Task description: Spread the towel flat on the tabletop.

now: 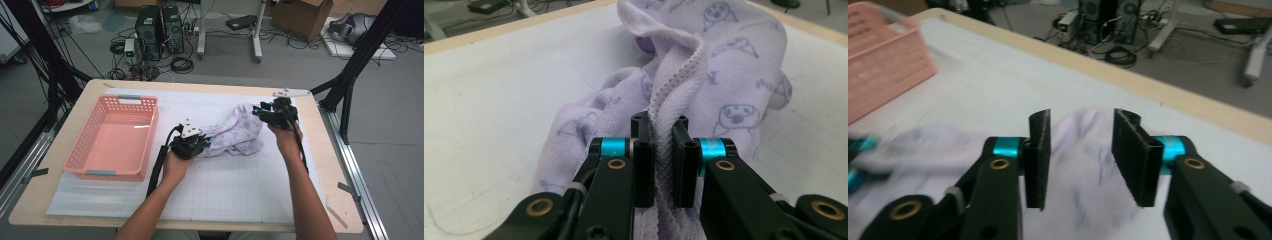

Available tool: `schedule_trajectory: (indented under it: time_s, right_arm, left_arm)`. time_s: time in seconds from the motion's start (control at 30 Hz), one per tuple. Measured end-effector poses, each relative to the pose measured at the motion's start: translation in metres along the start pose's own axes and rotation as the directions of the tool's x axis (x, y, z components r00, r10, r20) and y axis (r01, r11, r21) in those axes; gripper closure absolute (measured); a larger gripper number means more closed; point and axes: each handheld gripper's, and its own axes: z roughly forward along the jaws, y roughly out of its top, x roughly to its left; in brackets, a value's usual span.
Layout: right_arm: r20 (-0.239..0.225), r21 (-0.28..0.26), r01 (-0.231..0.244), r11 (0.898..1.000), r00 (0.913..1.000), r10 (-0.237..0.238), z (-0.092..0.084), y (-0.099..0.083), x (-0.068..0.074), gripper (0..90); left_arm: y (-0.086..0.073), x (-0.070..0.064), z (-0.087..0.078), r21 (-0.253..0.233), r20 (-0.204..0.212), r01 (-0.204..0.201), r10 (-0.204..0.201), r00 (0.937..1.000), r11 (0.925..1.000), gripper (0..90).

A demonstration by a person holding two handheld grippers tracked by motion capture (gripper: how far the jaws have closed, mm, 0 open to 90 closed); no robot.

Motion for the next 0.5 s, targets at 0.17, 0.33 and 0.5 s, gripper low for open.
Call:
schedule_trajectory:
  time_s: [0.17,0.33,0.5]
  right_arm:
    - [-0.039,0.061,0.022,0.998,0.999,-0.02,-0.025,-0.061,-0.001,44.4]
    - [-0.106,0.211,0.046,0.976,0.994,-0.023,0.004,-0.108,0.015,36.6]
    - [-0.101,0.2,0.103,0.974,0.9913,-0.084,0.018,-0.111,0.025,82.2]
  left_arm:
    - [0.0,0.008,-0.003,-0.039,0.006,0.057,-0.057,0.9984,0.9976,82.8]
    - [0.001,0.009,-0.005,-0.04,0.009,0.067,-0.067,0.9977,0.997,82.9]
    - [0.001,0.01,-0.008,-0.044,0.008,0.071,-0.071,0.9974,0.9965,82.9]
